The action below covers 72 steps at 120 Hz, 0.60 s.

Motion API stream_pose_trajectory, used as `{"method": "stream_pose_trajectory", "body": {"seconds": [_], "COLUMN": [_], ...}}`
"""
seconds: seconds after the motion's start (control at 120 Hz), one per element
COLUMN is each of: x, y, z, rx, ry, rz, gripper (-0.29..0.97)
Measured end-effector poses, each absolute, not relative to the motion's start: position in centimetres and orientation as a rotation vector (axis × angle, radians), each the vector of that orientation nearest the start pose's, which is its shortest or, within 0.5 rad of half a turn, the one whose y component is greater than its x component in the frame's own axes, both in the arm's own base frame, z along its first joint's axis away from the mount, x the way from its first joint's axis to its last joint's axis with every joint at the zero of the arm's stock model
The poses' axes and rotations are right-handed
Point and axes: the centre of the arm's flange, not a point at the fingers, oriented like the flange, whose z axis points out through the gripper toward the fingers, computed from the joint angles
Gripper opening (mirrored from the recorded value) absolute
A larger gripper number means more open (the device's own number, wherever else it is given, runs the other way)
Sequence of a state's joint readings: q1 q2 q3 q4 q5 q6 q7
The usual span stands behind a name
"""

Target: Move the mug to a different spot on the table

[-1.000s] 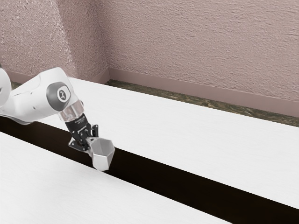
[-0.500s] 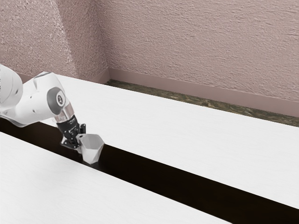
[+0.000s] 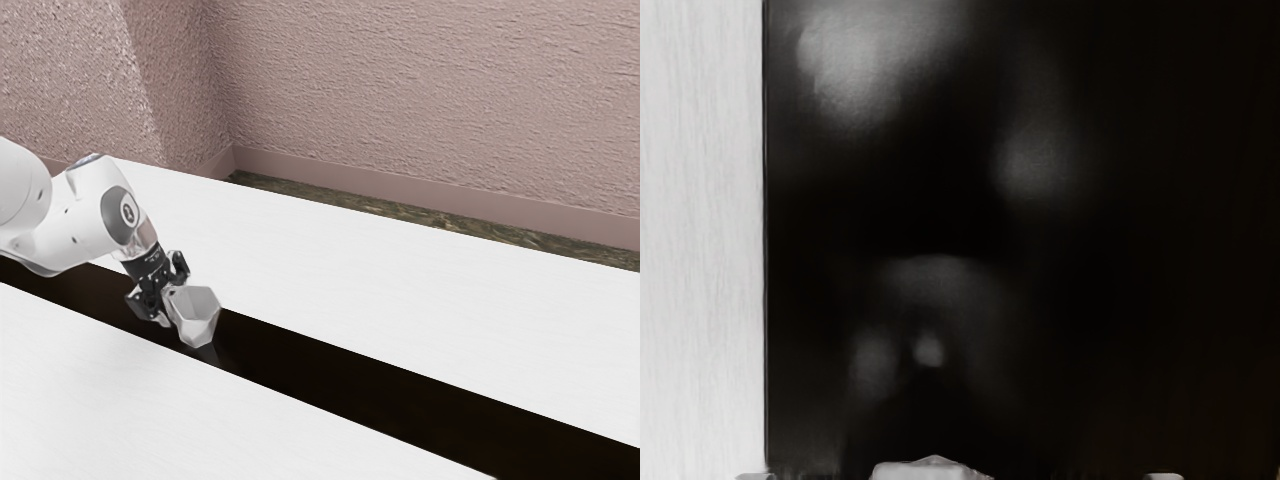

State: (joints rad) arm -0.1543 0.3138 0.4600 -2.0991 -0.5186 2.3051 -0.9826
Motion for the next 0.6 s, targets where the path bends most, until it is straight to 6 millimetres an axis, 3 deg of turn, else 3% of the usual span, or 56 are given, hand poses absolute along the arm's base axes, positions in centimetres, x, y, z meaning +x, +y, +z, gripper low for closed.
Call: {"method": "stream_pose_trajectory", "body": {"seconds": [0.367, 0.467, 0.6], "x": [53.6, 53.1, 52.3], "y": [17.8, 17.9, 16.8], "z": [33.3, 36.6, 42.7], "rx": [1.943, 1.936, 2.037], "ry": [2.087, 2.035, 1.91], "rz": [-0.1, -0.053, 0.027], "gripper": [0.59, 0.6, 0.63]}}
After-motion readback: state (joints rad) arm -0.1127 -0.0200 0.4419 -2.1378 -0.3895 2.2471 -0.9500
